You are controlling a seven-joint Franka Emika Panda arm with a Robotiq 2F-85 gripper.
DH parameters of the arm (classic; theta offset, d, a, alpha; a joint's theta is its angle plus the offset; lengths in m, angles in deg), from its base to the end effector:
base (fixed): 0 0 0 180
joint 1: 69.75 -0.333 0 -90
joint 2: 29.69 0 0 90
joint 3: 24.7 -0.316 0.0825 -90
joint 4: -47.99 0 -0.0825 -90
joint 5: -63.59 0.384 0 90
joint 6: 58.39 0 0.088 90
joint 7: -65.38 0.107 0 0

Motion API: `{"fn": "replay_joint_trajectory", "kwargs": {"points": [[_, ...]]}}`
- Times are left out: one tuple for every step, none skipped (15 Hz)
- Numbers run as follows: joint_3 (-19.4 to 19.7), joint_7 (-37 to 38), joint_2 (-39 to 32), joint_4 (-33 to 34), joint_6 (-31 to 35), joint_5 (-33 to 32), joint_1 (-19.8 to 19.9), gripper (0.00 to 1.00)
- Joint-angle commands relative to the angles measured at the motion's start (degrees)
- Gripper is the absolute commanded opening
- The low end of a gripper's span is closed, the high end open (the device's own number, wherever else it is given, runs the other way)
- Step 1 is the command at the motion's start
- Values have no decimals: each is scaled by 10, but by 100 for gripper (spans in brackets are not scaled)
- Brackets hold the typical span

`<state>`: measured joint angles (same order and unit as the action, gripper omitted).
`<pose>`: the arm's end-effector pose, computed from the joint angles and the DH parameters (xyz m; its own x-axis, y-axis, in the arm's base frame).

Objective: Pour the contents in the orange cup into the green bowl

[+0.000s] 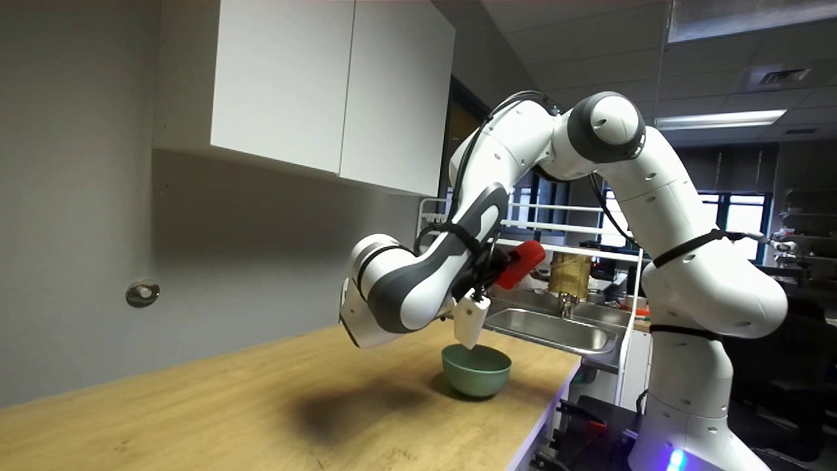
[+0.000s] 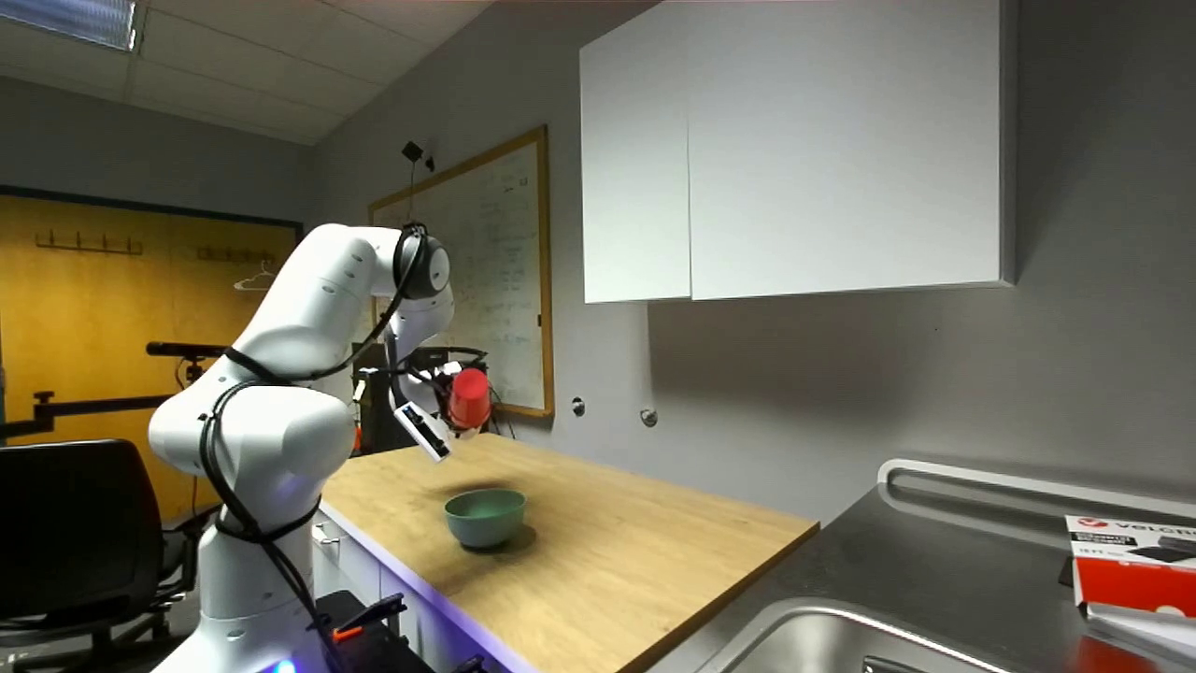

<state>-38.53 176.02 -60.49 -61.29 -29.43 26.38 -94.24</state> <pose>0.3906 0.1973 0.2902 0.7831 -0.2115 0.5849 -0.3811 0.5800 0.7200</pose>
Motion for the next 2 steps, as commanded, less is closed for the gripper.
{"fn": "replay_joint_trajectory", "kwargs": {"points": [[1,-10,-8,30,-28,-9,1,2],[1,-12,-8,33,-30,-7,2,2]]}}
